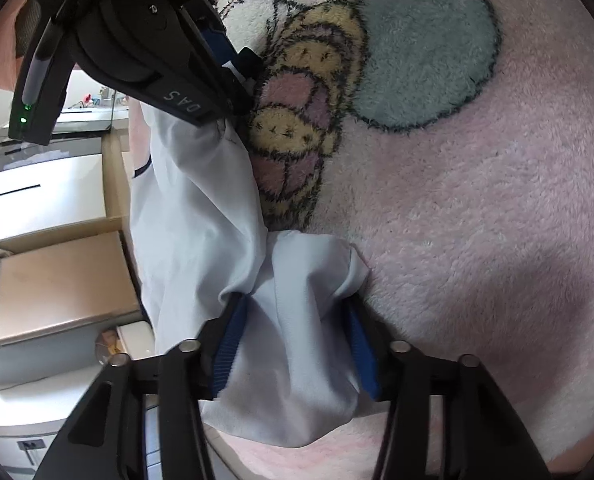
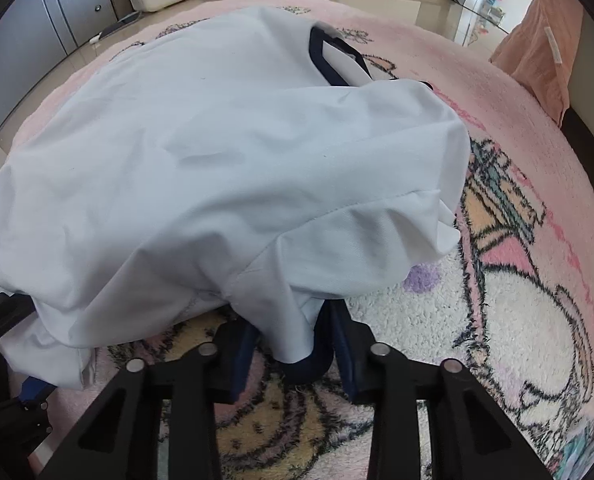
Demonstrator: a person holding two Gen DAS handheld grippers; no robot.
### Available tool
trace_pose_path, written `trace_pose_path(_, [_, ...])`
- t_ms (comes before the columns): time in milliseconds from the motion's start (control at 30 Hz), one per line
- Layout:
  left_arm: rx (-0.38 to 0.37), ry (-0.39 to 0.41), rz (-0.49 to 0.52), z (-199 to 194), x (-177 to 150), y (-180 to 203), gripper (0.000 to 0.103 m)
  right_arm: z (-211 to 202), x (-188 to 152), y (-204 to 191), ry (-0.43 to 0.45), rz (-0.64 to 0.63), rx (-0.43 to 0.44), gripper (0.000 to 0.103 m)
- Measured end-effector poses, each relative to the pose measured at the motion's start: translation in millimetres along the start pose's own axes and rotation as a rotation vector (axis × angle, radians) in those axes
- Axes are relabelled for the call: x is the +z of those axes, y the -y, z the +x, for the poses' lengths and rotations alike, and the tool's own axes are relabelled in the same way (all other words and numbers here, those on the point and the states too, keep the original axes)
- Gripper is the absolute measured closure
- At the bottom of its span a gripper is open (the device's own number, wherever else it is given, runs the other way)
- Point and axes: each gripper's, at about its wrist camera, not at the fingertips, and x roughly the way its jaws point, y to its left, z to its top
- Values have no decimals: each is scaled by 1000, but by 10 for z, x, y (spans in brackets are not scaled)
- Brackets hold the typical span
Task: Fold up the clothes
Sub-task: 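Grasp the shirt hem with the left gripper while the right gripper grasps the navy-trimmed edge, then drag the held shirt across the rug with both grippers to spread it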
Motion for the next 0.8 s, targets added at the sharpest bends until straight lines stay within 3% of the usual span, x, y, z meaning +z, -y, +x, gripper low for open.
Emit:
trace_pose_path(33, [-14, 1, -8, 7, 2, -12, 76, -3, -2, -4, -1, 5, 4, 81])
trace_pose_path(233, [-66, 12, -32, 30, 47, -108, 88, -24, -40, -19, -3, 19, 24, 87])
trace_pose_path(700, [-144, 26, -70, 246, 144, -440, 92, -103, -218, -85, -8, 22, 35, 92])
trace_pose_path(800, [-146, 26, -74, 116, 39, -399, 92, -128, -278, -103, -13, 17, 36, 92])
